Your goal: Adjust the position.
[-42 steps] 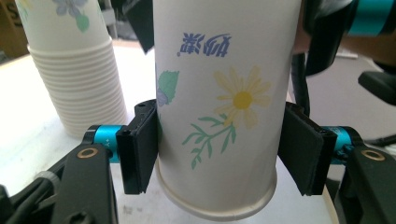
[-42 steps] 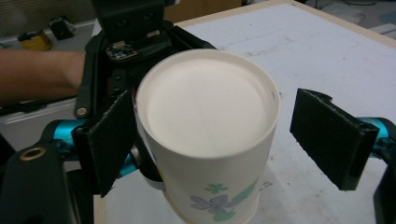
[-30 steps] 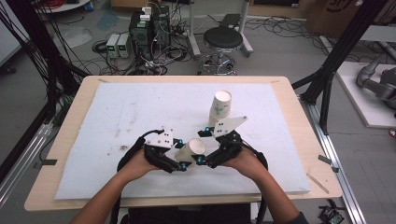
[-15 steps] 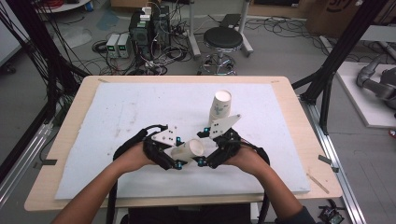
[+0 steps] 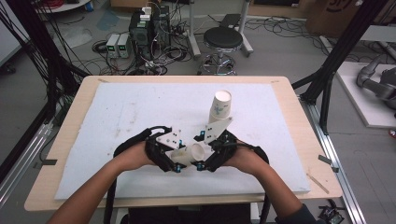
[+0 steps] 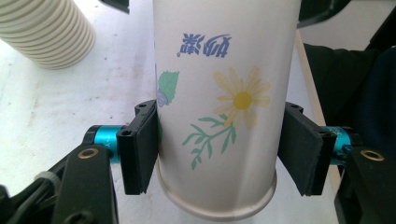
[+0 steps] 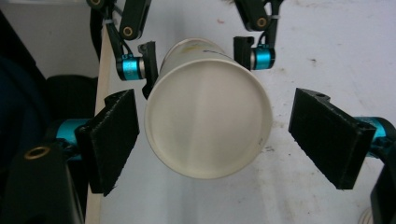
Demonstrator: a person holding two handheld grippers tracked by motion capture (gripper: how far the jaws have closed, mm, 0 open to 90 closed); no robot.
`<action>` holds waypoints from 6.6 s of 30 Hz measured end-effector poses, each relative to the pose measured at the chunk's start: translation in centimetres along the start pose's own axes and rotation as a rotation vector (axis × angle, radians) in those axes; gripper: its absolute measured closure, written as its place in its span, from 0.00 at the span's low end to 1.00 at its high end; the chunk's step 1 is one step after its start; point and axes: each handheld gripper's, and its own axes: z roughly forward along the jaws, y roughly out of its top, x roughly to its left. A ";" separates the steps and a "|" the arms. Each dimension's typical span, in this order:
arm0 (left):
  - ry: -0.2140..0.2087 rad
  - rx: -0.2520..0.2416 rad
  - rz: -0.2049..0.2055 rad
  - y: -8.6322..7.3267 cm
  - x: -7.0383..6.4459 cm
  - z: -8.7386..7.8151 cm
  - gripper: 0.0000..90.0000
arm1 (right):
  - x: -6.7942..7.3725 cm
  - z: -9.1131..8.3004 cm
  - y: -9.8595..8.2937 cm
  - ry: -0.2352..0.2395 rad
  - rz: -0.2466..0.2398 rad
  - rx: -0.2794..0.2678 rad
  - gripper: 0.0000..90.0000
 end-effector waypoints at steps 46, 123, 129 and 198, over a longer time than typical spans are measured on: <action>0.132 -0.546 -0.162 -3.8 -1.9 0.7 0.19 | 1.3 -3.2 -5.6 -0.032 0.104 -0.249 0.41; 0.076 -0.229 -0.117 -0.7 -0.6 -1.5 0.41 | 0.5 -2.8 -3.0 -0.061 0.087 -0.117 0.20; 0.075 -0.135 -0.093 0.5 -0.4 -1.9 0.41 | 0.5 -2.5 -2.4 -0.071 0.057 -0.073 0.20; 0.197 -0.349 -0.246 -1.9 -0.1 -3.1 0.22 | 0.4 -2.7 -4.8 -0.238 0.129 0.029 0.40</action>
